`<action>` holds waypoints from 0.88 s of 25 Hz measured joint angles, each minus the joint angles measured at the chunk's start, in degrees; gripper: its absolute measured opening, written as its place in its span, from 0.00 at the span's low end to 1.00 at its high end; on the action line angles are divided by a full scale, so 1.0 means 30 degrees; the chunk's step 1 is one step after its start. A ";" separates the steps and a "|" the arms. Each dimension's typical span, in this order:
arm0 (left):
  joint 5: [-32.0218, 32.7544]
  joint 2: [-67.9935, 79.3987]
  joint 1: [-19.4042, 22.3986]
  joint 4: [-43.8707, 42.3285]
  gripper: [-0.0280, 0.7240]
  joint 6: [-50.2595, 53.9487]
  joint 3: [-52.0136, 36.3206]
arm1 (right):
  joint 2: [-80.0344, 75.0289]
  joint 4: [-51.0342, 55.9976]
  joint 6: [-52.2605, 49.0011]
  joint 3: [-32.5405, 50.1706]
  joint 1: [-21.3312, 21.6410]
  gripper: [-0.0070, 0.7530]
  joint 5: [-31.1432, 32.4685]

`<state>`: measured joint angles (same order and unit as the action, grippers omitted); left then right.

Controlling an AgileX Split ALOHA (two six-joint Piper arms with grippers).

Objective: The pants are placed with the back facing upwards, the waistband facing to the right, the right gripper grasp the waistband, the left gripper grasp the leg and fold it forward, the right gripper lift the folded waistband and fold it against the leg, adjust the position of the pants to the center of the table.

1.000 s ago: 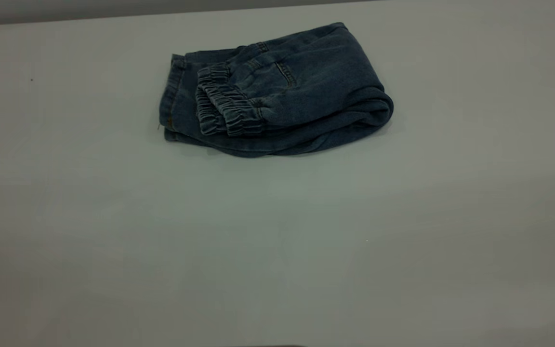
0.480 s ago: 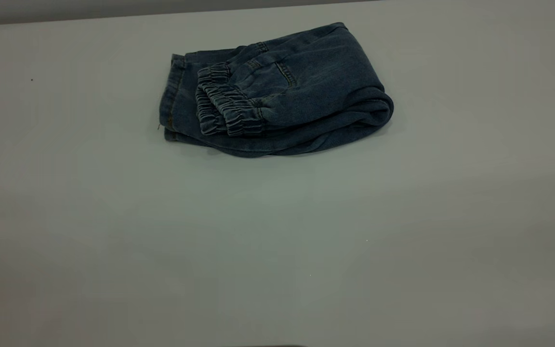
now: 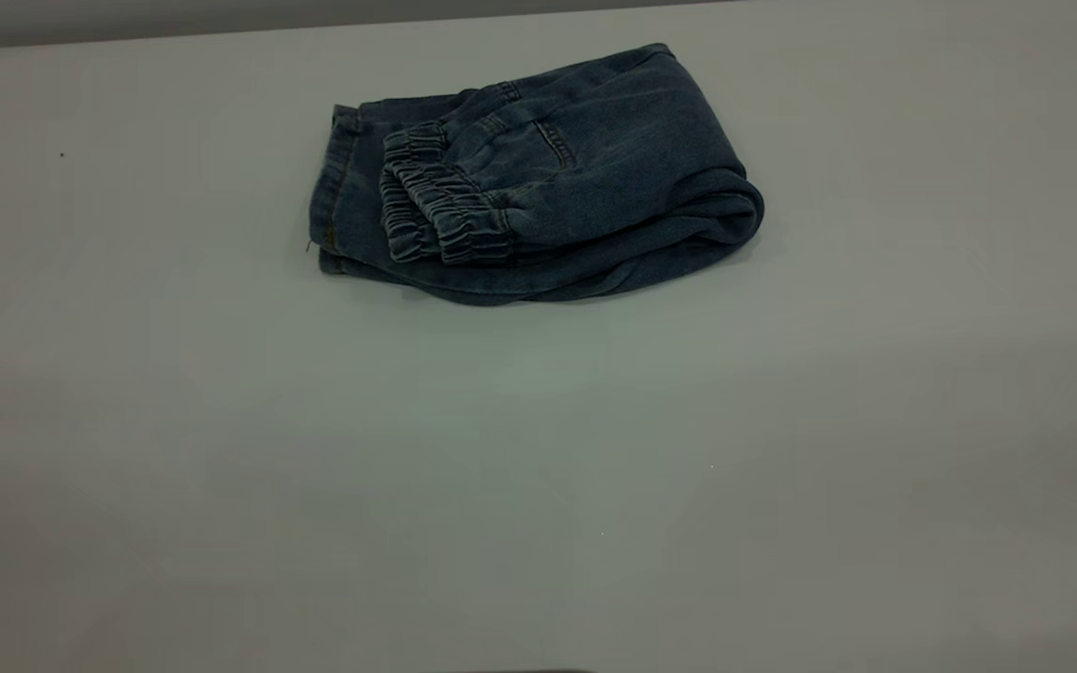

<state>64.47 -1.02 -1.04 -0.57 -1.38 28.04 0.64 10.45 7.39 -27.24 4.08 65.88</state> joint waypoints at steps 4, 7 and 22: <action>0.0000 0.0000 0.0000 0.0000 0.79 0.0000 0.0000 | 0.0000 -0.1326 -0.1378 0.0006 0.0000 0.75 -0.0112; 0.0014 0.0000 0.0000 0.0000 0.79 0.0000 0.0000 | 0.0000 -0.1778 -0.1902 0.0006 0.0016 0.73 -0.0178; 0.0014 0.0000 0.0000 0.0000 0.79 0.0019 0.0000 | 0.0000 -0.1837 -0.2044 0.0006 0.0035 0.63 -0.0183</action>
<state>64.51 -1.02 -1.04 -0.57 -1.32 28.04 0.64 4.94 1.26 -27.22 4.19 65.33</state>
